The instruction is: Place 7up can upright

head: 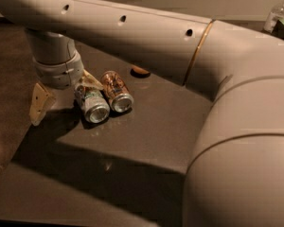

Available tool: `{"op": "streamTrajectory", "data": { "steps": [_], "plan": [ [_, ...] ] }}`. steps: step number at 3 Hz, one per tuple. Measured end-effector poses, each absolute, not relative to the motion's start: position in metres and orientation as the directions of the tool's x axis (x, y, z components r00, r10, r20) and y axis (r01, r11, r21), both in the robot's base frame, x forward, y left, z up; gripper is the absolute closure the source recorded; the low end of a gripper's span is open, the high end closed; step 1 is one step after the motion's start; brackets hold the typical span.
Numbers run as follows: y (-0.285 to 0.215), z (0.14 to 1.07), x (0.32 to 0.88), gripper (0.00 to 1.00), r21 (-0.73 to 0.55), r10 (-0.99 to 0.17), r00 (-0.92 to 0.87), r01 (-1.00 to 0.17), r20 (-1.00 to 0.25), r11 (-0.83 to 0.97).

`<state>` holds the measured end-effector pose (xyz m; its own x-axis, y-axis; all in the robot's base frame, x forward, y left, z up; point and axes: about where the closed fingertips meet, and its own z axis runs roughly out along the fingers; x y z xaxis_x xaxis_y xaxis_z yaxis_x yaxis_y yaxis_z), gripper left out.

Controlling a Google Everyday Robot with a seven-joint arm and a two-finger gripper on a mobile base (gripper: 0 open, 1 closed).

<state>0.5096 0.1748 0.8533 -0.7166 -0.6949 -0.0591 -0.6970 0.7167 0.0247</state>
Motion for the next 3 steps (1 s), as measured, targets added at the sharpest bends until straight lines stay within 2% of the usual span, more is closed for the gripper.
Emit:
{"op": "streamTrajectory", "data": {
  "steps": [1,2,3],
  "plan": [
    [0.174,0.850,0.516,0.00,0.025,-0.682,-0.729,-0.684,-0.053,0.729],
    [0.177,0.852,0.522,0.13,0.012,-0.671,-0.739,-0.673,-0.050,0.740],
    [0.184,0.854,0.525,0.37,-0.004,-0.681,-0.731,-0.681,-0.042,0.732]
  ]
}}
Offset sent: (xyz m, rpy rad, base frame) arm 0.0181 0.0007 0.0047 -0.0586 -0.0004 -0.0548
